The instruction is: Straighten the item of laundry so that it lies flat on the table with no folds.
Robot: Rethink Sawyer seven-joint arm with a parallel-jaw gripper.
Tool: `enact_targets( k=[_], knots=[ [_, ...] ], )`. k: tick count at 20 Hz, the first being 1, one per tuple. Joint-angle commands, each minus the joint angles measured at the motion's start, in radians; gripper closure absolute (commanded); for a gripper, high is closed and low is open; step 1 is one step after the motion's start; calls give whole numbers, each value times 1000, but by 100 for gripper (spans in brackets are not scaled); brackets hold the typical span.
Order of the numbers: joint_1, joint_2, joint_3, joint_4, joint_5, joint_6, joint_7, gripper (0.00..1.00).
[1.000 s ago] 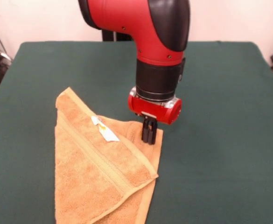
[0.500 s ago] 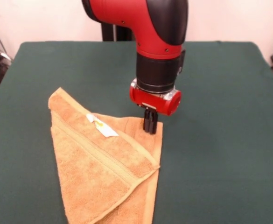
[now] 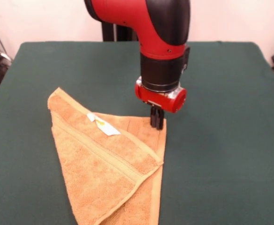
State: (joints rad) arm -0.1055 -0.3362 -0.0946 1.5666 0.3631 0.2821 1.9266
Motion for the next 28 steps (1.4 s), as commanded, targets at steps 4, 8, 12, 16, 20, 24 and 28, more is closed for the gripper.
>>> enact_targets(
  k=[4, 8, 12, 16, 20, 24, 28],
  knots=[
    [27, 67, 175, 143, 80, 185, 212, 100],
    [36, 65, 172, 149, 82, 199, 209, 100],
    [18, 61, 179, 176, 69, 164, 173, 100],
    [-59, 70, 258, 210, 67, 139, 118, 100],
    [59, 74, 108, 148, -1, 74, 157, 100],
    [147, 87, 16, 134, -14, -4, 193, 100],
    [147, 71, 47, 183, 19, -51, 220, 100]
  ],
)
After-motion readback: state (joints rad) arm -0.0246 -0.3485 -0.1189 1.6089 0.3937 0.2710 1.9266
